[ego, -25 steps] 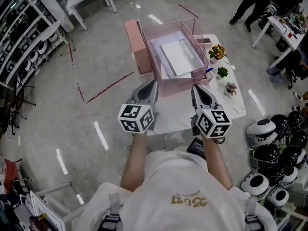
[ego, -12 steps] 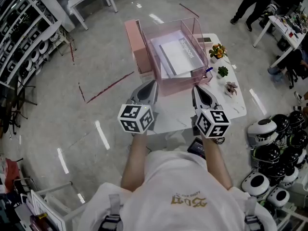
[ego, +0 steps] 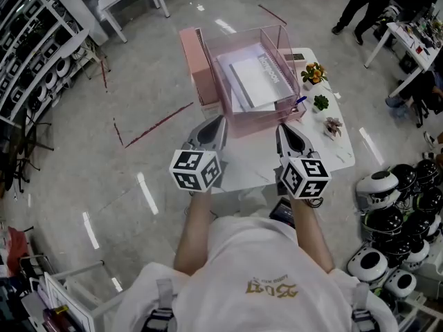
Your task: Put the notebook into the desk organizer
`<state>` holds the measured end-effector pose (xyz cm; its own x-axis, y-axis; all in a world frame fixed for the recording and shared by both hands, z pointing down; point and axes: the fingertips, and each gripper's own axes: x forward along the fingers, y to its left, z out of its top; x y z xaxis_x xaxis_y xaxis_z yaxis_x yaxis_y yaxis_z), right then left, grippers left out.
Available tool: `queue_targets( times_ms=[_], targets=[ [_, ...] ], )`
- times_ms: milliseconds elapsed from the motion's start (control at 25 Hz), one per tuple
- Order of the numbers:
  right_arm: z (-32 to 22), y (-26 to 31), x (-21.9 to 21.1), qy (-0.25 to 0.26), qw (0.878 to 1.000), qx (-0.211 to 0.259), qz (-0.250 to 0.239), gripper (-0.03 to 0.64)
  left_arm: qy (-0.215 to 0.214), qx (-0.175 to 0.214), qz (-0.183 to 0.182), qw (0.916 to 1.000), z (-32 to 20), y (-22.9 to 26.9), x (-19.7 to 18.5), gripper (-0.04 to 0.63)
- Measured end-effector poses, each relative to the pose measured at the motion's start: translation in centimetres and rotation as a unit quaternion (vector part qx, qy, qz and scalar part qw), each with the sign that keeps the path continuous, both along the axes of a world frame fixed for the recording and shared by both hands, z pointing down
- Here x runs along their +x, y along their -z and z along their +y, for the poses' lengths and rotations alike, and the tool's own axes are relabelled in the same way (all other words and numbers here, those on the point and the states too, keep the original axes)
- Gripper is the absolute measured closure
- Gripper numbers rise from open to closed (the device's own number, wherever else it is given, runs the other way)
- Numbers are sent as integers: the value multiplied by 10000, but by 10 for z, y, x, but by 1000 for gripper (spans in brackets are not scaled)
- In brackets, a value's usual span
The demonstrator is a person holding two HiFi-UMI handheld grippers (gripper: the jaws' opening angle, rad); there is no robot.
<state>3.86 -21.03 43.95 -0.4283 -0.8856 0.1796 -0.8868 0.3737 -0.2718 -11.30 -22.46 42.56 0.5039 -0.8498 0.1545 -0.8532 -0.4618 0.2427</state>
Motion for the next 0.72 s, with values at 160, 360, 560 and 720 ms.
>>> queue_targets(
  times_ms=[160,360,560,720],
  targets=[
    [0,-2,-1,-1,10000,-30,-50,607,3,2,2,10000,0,0,-1,580],
    [1,-3,-1,-20,9999,-42,-90,607,8,10,6,10000,1,0,-3,580],
    [3,-1,-2,-56,10000,-19,-77,607,-11,16,0,10000,2,2,-4,580],
    [5,-1,-2,-66,9999,-36,-97,607,-20,14,-6,10000,3,1,-4,580]
  ],
)
